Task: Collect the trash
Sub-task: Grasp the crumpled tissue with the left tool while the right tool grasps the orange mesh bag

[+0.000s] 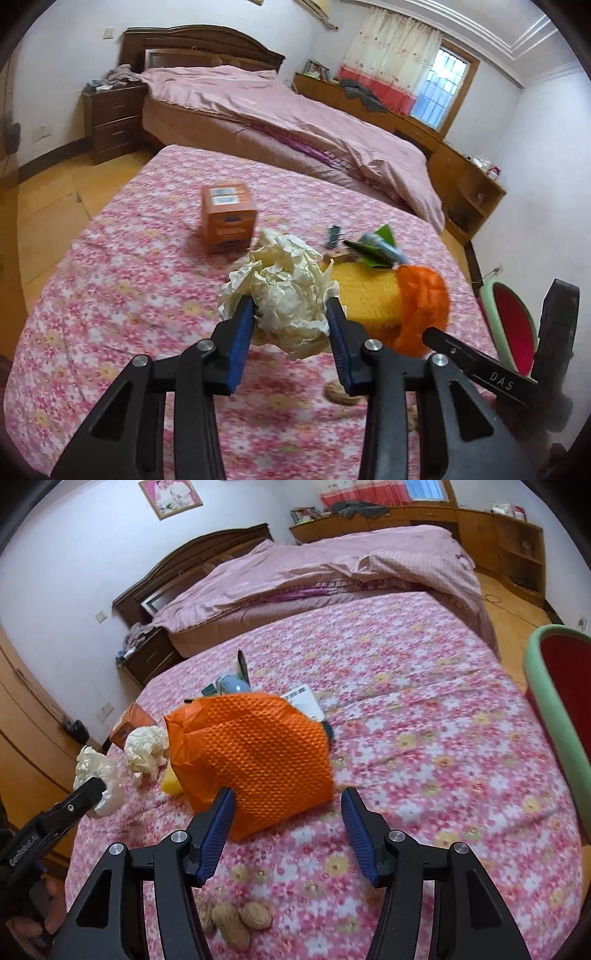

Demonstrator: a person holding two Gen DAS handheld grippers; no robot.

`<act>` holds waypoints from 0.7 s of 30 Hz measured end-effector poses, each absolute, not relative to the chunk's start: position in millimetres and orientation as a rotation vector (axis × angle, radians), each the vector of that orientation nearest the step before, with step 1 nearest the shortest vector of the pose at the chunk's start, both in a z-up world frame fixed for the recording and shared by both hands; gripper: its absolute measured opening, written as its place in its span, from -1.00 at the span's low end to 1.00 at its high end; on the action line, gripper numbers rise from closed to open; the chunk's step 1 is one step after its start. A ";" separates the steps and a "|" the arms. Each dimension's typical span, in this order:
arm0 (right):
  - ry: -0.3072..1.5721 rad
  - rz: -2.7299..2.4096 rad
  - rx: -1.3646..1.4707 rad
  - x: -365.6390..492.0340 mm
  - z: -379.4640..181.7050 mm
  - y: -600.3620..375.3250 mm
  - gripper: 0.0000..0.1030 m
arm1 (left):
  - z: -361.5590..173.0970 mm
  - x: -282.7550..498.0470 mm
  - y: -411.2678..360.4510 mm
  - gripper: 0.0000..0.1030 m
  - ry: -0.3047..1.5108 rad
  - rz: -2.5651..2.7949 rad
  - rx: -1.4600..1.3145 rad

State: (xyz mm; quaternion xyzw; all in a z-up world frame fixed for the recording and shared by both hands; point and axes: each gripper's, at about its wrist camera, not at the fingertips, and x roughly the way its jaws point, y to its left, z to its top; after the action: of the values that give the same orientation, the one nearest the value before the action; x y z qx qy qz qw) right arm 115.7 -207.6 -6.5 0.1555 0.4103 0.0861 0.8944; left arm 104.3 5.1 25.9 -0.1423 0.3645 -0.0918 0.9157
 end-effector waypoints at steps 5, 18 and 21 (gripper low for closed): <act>0.843 0.200 0.311 115.1 -10.7 -203.3 -0.04 | 13.8 110.1 13.5 -0.23 0.783 -0.161 -0.307; 0.756 0.237 0.336 85.7 3.3 -207.6 -0.96 | 20.8 96.3 9.0 -0.23 0.768 -0.179 -0.306; 0.706 0.241 0.354 68.8 16.0 -212.9 -0.97 | 24.8 89.7 9.0 -0.23 0.763 -0.182 -0.304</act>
State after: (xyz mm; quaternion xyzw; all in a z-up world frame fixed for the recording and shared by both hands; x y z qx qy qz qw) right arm 68.8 -212.9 16.0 0.1721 0.3430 0.1169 0.9160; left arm 89.7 9.0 24.8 -0.1475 0.3702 -0.0885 0.9129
